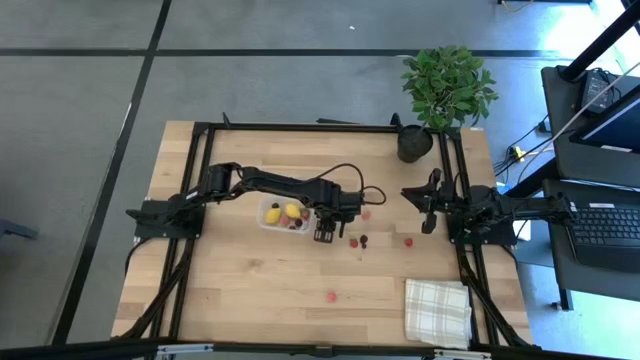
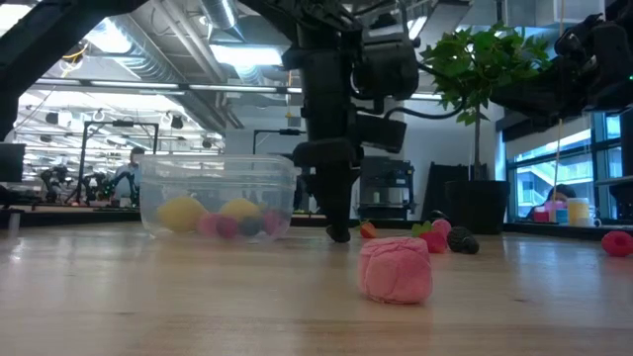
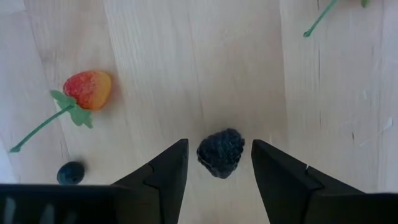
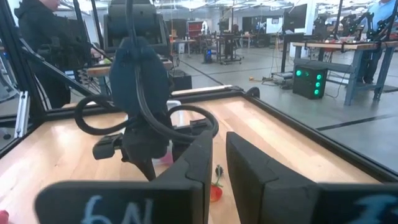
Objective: Pick and placing Produce into tupperware
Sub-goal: Put the left blackberry into the transparent bin
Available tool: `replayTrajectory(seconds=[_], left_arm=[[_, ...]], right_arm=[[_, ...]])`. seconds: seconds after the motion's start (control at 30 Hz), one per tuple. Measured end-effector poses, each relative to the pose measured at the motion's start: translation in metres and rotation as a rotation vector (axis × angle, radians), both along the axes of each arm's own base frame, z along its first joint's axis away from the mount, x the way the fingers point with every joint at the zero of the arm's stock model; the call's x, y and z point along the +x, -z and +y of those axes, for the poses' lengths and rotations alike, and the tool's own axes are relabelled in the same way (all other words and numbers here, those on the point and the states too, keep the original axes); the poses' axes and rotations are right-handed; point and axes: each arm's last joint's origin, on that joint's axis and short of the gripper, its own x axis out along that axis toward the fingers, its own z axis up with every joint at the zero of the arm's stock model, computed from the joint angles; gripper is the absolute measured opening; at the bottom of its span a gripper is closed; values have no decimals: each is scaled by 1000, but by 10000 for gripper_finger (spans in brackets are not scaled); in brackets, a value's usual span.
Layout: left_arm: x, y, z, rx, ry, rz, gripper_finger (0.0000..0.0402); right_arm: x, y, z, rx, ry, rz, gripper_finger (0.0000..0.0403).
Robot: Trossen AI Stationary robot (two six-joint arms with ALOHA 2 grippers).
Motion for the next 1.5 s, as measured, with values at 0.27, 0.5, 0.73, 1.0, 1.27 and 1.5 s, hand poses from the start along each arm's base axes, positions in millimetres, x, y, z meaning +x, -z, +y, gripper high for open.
replayTrajectory(seconds=[0.27, 0.5, 0.73, 1.0, 1.27, 1.5], left_arm=[[0, 0, 0, 0, 0, -1, 169], [0, 0, 0, 1, 4, -1, 169], [0, -1, 0, 6, 29, 3, 169], [-1, 6, -1, 11, 73, 38, 169], [1, 10, -1, 12, 79, 36, 169], [1, 10, -1, 12, 81, 35, 169]], right_arm=[[0, 0, 0, 1, 0, -1, 51], [0, 0, 0, 1, 0, -1, 51], [0, 0, 0, 1, 0, -1, 51], [0, 0, 0, 0, 0, -1, 51], [0, 0, 0, -1, 0, -1, 51], [0, 0, 0, -1, 0, -1, 51]])
